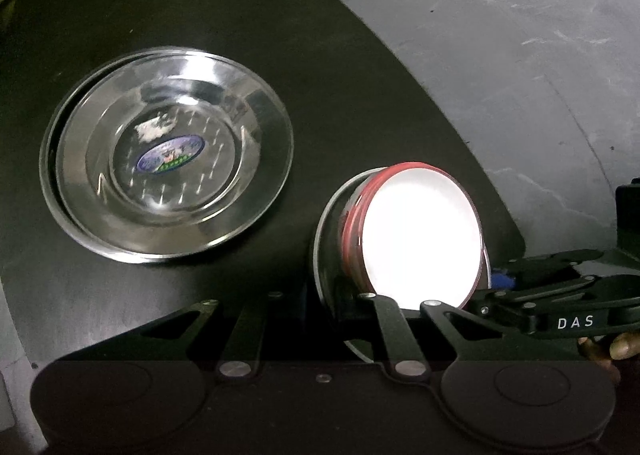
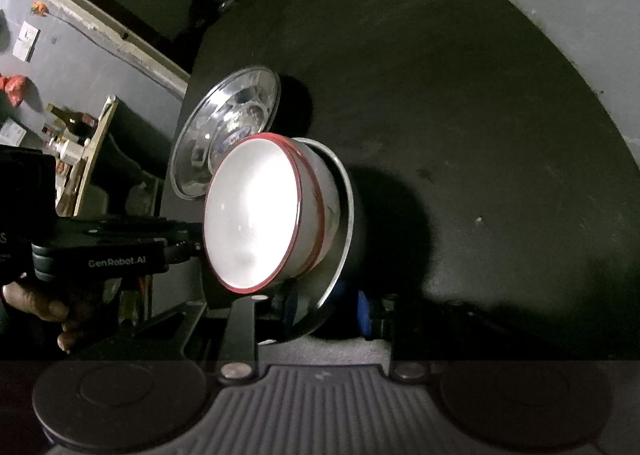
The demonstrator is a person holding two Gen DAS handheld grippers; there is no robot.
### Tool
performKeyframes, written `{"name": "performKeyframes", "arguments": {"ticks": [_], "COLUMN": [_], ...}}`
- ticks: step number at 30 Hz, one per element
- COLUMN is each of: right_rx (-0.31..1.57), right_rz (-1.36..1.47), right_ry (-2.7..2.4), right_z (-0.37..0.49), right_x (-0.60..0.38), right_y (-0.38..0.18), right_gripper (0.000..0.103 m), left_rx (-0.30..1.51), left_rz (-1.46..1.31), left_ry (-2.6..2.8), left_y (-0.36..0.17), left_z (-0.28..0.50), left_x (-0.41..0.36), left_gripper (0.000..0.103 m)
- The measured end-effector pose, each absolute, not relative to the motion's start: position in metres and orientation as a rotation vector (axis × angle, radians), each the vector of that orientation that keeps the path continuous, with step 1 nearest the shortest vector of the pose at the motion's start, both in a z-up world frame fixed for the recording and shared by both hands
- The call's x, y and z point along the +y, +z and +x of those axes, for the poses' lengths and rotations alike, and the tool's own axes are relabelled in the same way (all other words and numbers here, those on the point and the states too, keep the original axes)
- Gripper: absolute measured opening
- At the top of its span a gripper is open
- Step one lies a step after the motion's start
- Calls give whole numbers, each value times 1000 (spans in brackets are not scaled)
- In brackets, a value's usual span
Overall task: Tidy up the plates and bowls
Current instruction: 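Lift the saucepan with both tools and carry it over the steel plate stack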
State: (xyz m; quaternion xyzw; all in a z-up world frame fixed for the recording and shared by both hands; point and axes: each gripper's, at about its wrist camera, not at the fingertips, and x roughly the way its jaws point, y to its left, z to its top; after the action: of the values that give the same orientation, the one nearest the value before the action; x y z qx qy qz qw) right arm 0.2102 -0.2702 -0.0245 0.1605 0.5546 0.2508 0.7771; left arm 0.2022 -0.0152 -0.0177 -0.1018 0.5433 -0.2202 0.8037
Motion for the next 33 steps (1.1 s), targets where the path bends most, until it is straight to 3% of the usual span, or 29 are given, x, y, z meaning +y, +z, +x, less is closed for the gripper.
{"name": "performKeyframes", "arguments": {"ticks": [33], "right_rx": [1065], "right_rz": [277], "right_ry": [654], "right_z": [250], "right_x": [-229], "right_y": [24], "right_gripper": [34], "left_rx": [961], "left_rz": [-283], "left_ry": [-386], "left_y": [32], "left_z": [225], "left_x": [33], "left_gripper": [11]}}
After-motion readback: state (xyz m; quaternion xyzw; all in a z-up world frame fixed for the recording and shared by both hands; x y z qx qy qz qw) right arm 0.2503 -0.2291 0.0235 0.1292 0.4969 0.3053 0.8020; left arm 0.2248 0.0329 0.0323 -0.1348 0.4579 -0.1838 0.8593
